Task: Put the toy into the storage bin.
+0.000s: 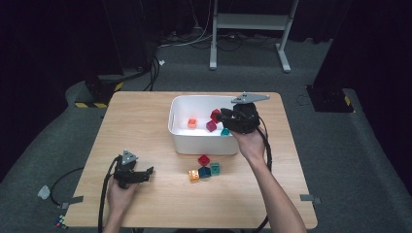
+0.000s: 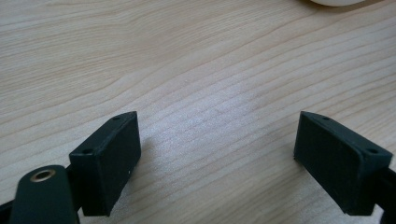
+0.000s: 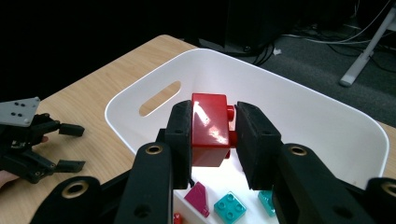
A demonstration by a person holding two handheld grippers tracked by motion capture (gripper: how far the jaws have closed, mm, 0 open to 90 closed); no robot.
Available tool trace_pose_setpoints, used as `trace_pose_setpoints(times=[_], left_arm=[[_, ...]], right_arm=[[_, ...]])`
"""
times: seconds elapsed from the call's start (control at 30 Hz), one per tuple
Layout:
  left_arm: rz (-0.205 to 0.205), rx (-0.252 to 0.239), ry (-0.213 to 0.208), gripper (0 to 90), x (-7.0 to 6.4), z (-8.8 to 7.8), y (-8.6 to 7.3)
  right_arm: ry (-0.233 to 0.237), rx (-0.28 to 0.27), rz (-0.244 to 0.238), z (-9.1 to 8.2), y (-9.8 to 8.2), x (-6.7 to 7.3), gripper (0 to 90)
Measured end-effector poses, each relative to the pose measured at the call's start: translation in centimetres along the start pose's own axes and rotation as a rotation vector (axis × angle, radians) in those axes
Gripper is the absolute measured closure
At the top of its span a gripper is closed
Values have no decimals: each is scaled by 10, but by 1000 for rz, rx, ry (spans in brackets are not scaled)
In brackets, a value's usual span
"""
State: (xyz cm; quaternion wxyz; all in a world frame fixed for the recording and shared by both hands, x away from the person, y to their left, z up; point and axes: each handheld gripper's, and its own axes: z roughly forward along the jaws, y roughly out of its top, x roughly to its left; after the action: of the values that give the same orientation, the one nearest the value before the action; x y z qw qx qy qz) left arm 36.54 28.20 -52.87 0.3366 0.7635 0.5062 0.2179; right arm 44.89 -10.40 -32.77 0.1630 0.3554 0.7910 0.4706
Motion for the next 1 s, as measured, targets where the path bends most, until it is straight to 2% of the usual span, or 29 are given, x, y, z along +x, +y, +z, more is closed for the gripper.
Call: trace_pose_setpoints(times=[0.57, 1.0], left_arm=[[0, 0, -1, 148, 0, 0, 0], [0, 0, -1, 148, 0, 0, 0]], right_arm=[[-27, 46, 42, 35, 9, -11, 678], [-60, 91, 67, 57, 5, -21, 677]])
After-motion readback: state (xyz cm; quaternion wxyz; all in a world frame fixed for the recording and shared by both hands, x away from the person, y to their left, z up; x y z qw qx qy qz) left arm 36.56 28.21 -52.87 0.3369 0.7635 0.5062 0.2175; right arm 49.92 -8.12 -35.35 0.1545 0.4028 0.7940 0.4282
